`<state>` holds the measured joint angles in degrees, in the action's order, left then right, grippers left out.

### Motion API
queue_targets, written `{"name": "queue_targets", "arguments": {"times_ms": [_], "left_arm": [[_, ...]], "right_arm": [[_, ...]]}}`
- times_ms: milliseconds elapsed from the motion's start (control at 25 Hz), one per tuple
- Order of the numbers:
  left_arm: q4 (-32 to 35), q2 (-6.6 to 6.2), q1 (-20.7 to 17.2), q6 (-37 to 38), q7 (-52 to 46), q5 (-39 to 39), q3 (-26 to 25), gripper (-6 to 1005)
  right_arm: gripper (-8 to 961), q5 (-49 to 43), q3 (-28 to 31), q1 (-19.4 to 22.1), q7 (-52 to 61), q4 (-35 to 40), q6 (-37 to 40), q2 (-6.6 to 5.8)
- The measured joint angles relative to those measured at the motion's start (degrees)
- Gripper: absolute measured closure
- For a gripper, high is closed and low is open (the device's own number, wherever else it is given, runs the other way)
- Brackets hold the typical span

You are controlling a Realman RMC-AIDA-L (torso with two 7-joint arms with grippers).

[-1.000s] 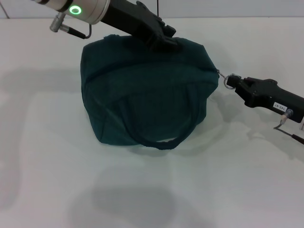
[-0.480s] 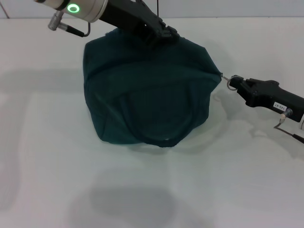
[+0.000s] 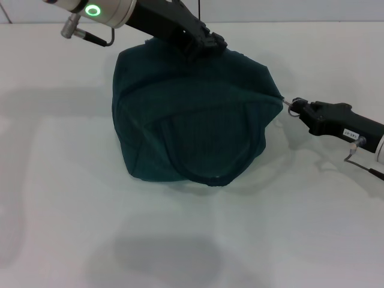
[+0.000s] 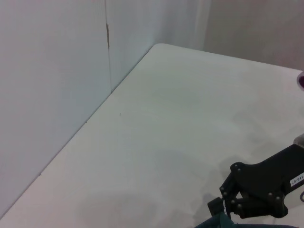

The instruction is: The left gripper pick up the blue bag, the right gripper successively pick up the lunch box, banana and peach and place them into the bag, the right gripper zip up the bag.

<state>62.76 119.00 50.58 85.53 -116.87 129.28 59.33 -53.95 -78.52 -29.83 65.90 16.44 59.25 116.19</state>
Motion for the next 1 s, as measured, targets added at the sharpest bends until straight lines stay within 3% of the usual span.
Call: {"name": "queue_targets", "arguments": {"times_ms": [640,1000], "left_arm": [[0.0,0.05,-0.7,-0.3,0.2,-0.2,-0.4,915],[3.1,0.09,-4.6,-0.3,-0.2,-3.7,-0.7,891]], "right_arm": [[931,0.1,-3.2,-2.2,0.3,-1.0,-3.7,0.0],[930,1.2,-2.8,-0.7,0.4,-0.4,1.7,-0.2]]}}
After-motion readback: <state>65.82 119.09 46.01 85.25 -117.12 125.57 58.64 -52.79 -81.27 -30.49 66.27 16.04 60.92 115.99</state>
